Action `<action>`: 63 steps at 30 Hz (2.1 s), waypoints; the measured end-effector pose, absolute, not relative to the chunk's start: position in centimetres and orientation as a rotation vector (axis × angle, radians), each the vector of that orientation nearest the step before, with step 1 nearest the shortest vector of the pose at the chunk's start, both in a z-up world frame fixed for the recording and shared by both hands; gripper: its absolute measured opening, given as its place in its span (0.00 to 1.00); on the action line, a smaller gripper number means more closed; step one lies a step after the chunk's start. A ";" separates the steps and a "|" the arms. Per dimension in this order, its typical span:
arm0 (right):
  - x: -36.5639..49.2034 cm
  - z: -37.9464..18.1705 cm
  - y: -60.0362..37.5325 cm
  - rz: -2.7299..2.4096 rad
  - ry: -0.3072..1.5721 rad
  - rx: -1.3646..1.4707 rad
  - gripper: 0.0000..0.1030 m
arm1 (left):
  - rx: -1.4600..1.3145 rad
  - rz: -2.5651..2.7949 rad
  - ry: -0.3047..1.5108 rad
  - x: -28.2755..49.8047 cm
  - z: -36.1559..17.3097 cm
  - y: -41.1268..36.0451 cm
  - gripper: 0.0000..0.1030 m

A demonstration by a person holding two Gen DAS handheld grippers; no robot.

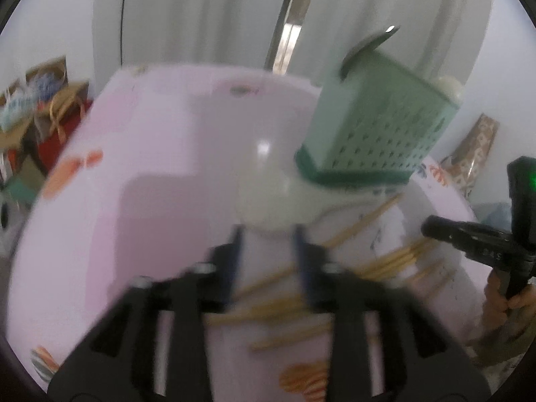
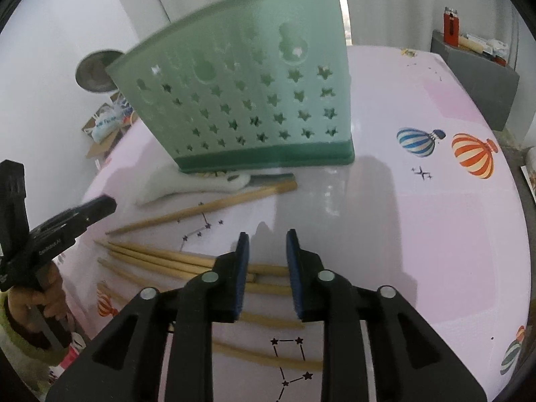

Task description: Organize utensils

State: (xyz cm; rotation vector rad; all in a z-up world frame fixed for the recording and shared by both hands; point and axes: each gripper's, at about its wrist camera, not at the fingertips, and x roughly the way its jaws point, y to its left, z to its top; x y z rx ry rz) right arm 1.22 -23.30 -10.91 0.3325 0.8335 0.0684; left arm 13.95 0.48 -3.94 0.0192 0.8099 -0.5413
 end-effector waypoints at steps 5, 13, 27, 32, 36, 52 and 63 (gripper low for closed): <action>0.7 -10.4 -23.2 0.078 0.815 0.339 0.27 | 0.237 -0.555 0.787 15.3 -4.0 -3.1 0.54; 0.3 -10.0 -24.1 0.079 0.792 0.363 0.29 | 0.505 -0.602 0.804 15.5 -5.6 -6.6 0.57; 0.3 -10.3 -24.6 0.086 0.785 0.386 0.29 | 0.704 -0.493 0.599 14.1 -5.3 -7.4 0.37; 0.3 -10.5 -24.7 0.087 0.789 0.387 0.29 | 0.632 -0.465 0.550 14.5 -4.2 -6.9 0.30; 0.3 -10.5 -24.6 0.086 0.788 0.385 0.29 | 0.611 -0.468 0.560 15.1 -4.0 -7.0 0.30; 0.4 -10.4 -23.9 0.090 0.795 0.380 0.29 | 0.893 -0.466 0.541 13.7 -7.4 -8.4 0.26; 0.2 -10.4 -24.0 0.084 0.795 0.387 0.29 | 0.959 -0.506 0.395 10.0 -4.4 -8.0 0.00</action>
